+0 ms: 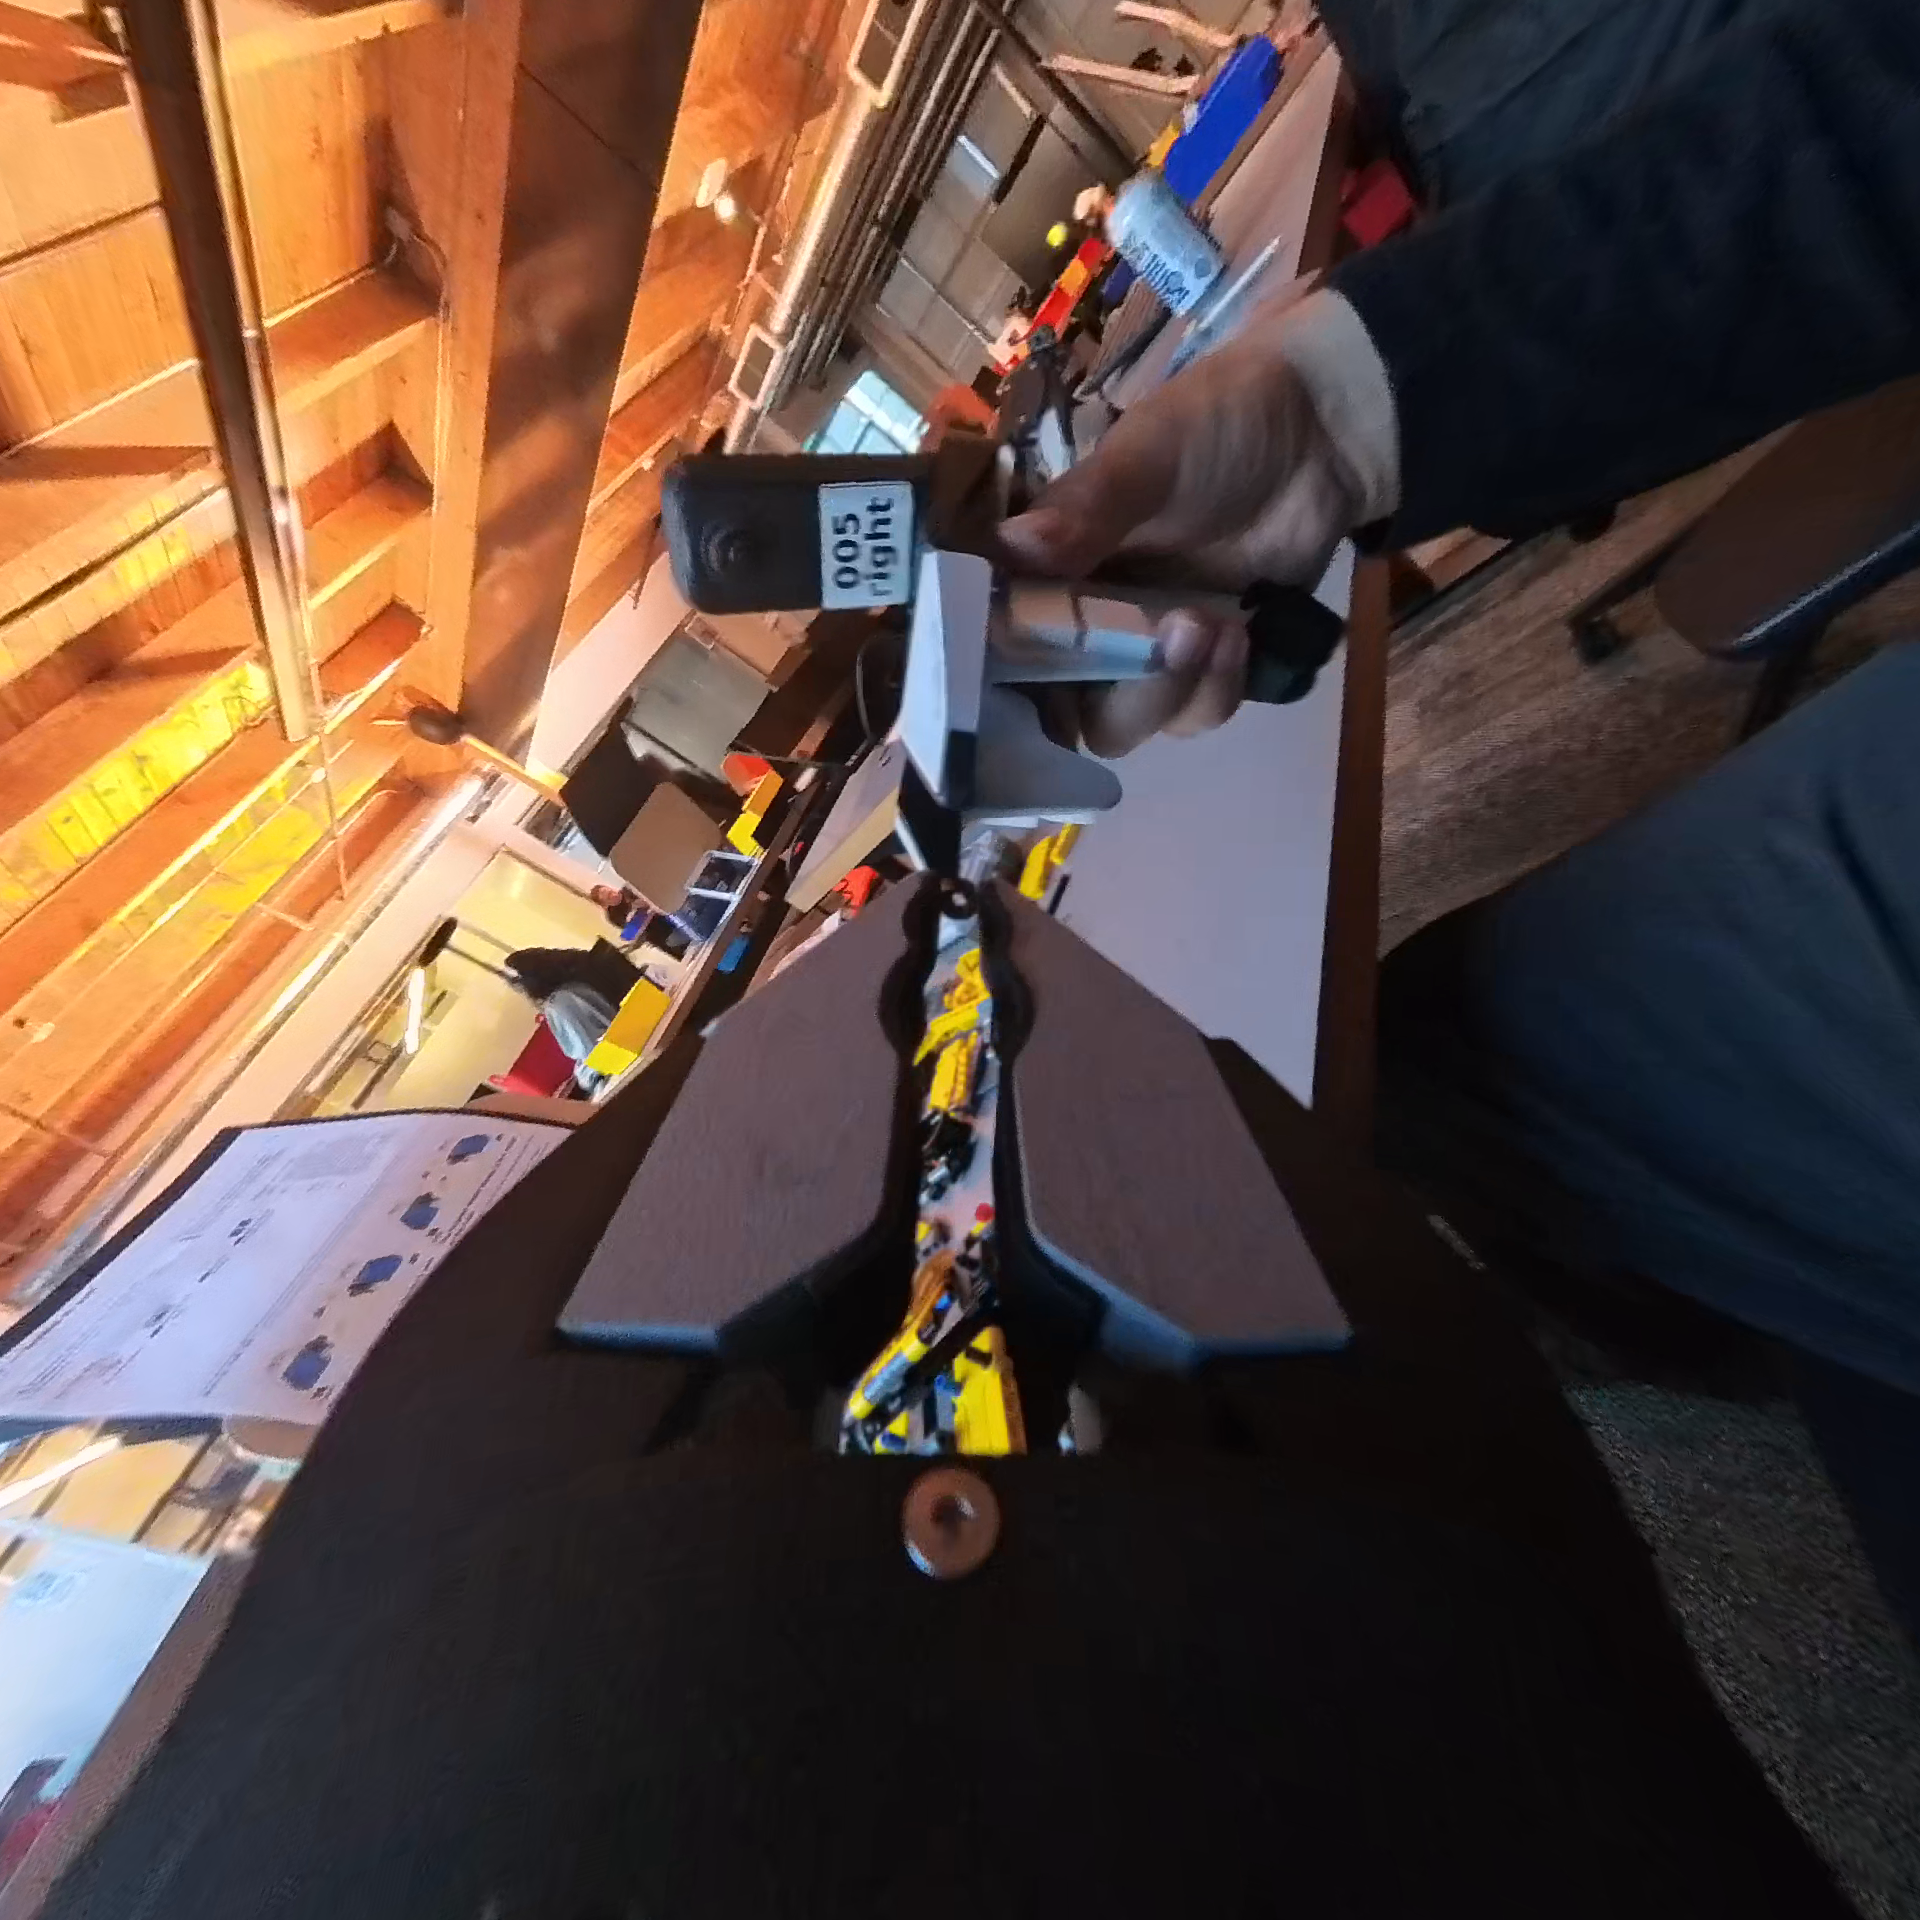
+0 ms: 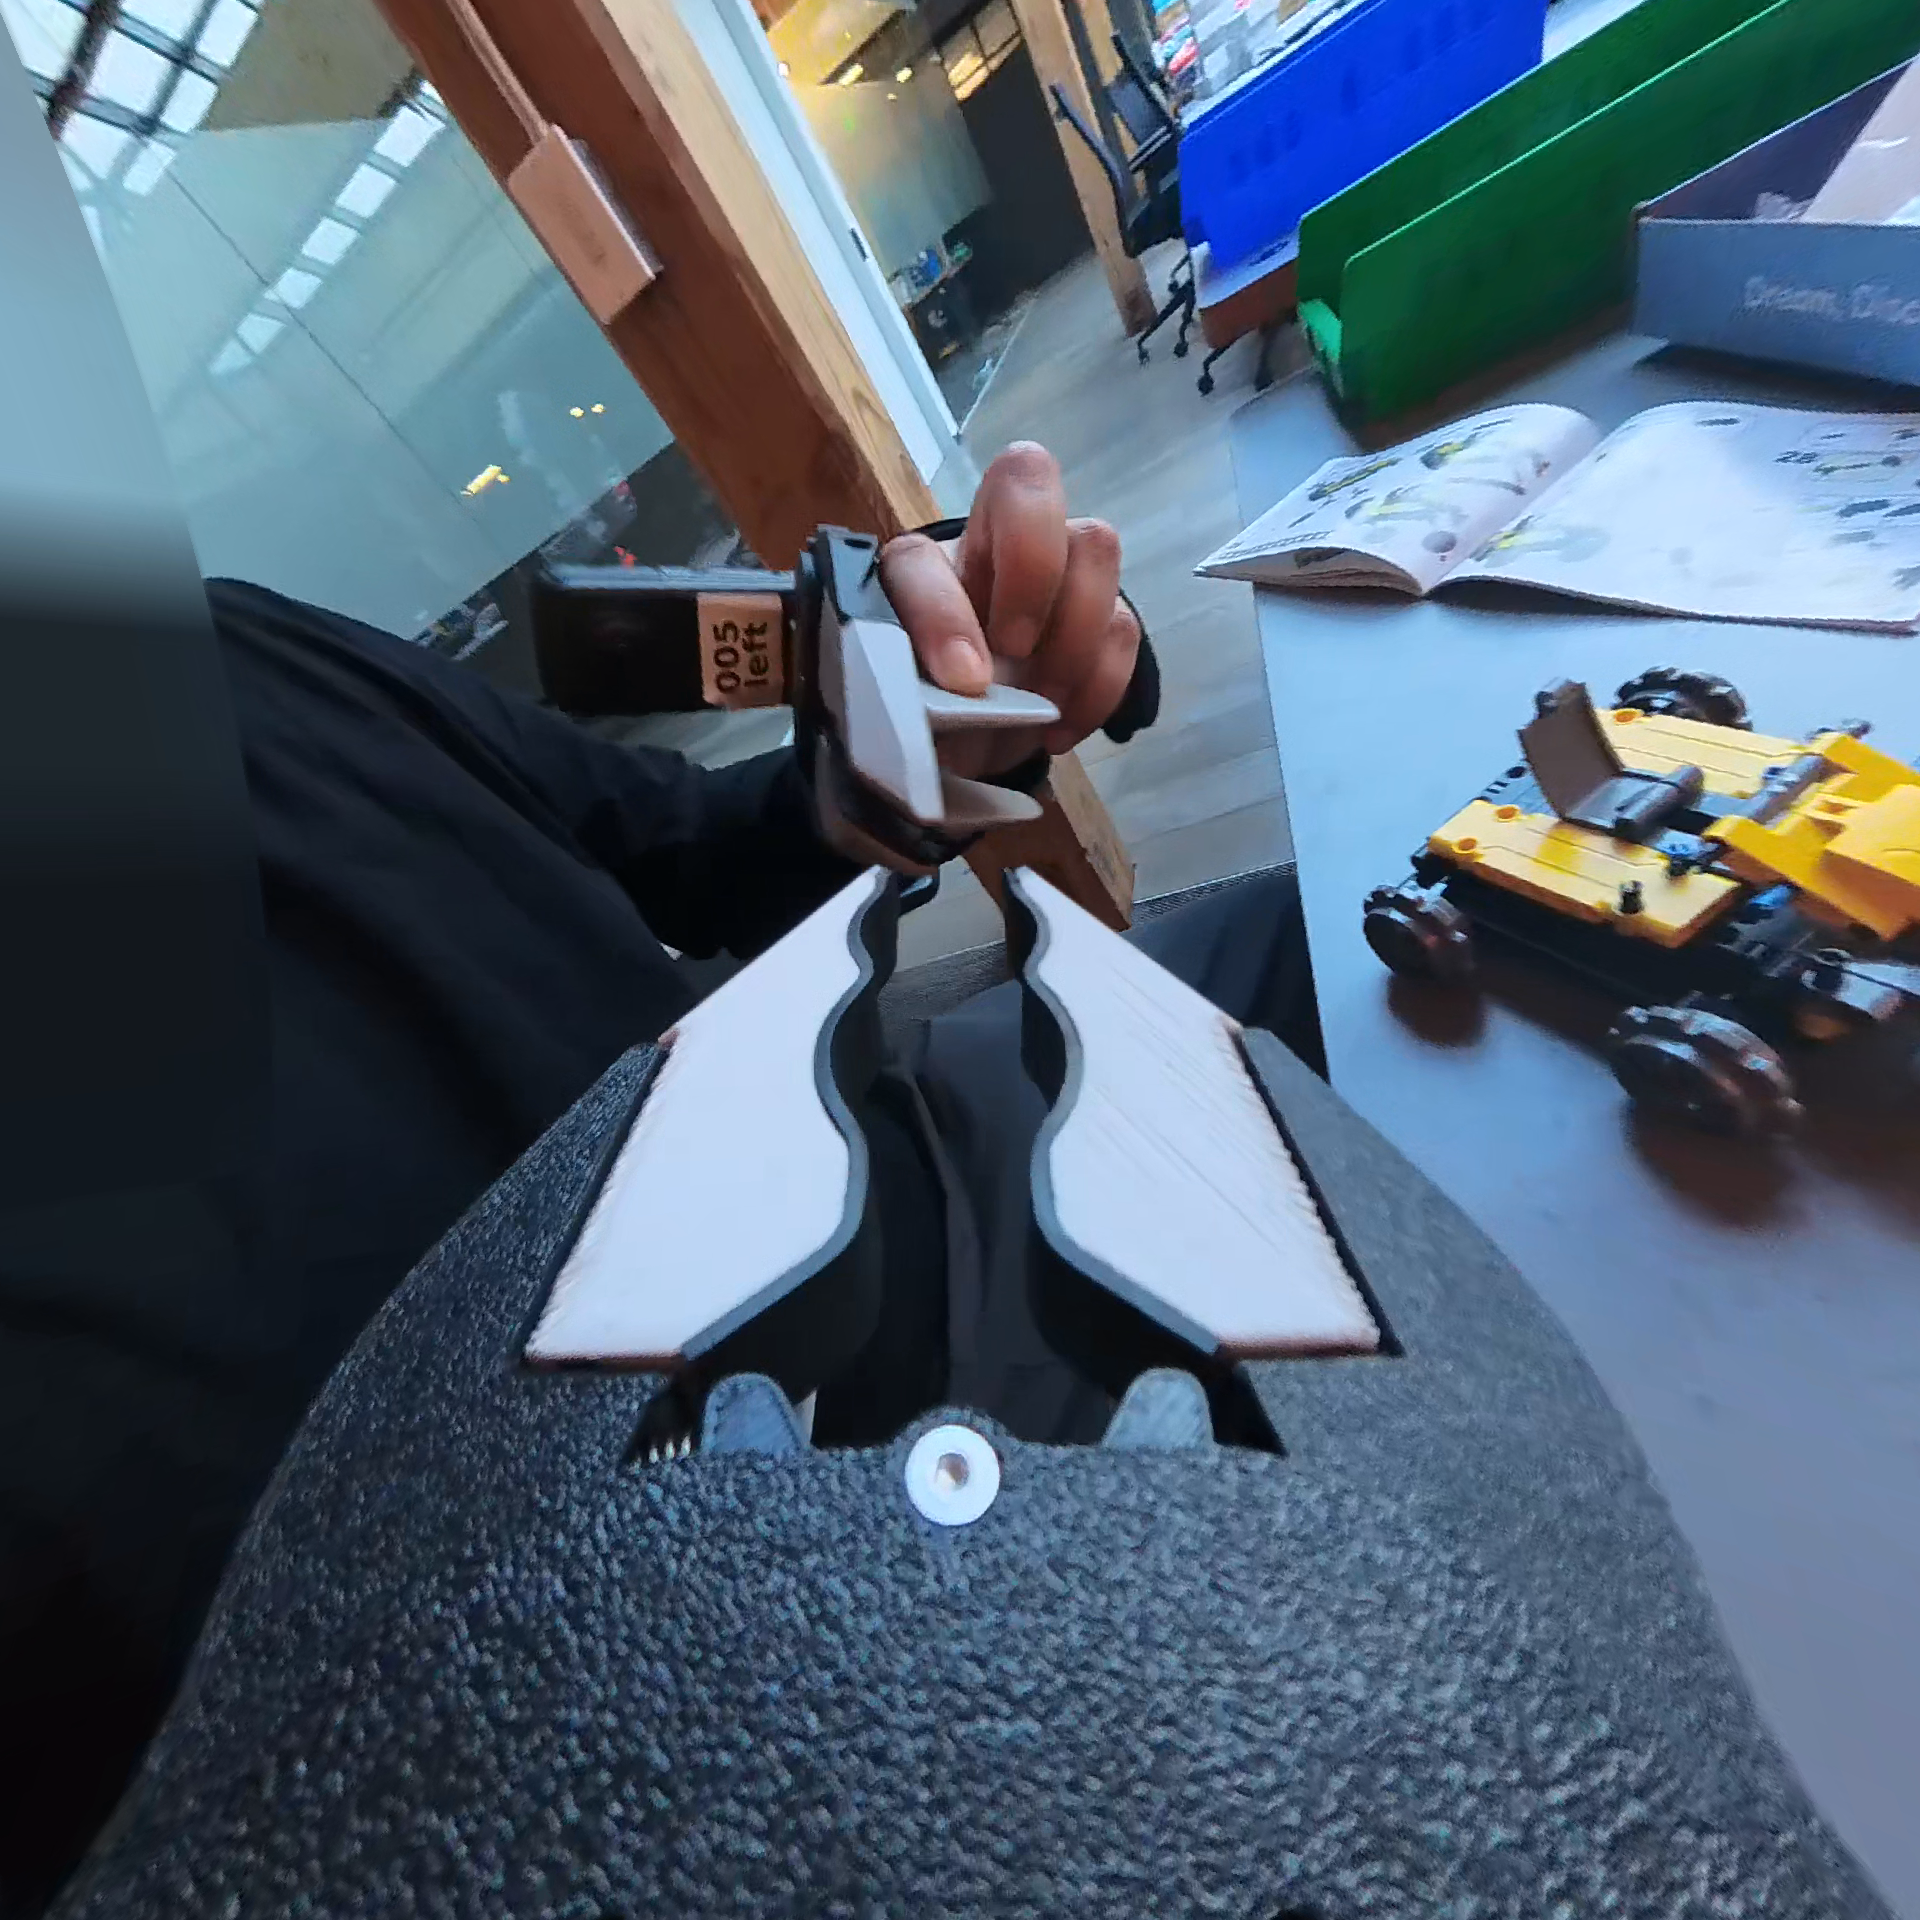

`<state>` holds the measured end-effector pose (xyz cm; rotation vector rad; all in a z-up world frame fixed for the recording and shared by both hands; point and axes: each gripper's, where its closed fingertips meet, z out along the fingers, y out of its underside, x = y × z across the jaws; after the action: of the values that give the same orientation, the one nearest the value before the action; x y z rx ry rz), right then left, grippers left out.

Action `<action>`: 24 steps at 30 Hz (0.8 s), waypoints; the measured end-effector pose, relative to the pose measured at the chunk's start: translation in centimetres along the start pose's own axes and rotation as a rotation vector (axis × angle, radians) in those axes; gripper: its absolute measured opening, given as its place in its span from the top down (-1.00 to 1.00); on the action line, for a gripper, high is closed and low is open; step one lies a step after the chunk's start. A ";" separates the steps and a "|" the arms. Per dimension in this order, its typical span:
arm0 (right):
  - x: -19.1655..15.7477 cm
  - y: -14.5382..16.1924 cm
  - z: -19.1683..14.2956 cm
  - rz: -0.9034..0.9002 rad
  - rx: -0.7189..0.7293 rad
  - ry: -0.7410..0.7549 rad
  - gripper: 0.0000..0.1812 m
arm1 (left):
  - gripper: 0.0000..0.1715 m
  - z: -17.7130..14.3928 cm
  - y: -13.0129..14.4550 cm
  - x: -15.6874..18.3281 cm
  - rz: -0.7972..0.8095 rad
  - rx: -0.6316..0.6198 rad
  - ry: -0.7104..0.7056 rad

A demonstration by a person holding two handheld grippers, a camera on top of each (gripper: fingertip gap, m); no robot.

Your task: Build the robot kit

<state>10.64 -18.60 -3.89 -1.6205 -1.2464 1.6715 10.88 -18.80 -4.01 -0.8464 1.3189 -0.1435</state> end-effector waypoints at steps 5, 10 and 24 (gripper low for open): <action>0.8 0.2 0.5 0.041 0.018 -0.015 0.81 | 0.96 0.3 0.3 -0.9 -0.026 -0.012 -0.071; 0.3 -0.3 0.4 0.073 0.066 -0.073 0.81 | 0.97 0.2 -0.3 -1.0 -0.054 0.014 -0.066; -0.9 -0.2 1.2 0.140 0.082 -0.202 0.86 | 0.96 0.3 -1.2 0.0 0.002 0.035 -0.025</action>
<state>9.63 -19.59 -3.46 -1.5514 -1.1631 1.9881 11.54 -19.49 -3.26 -0.8149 1.2907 -0.1536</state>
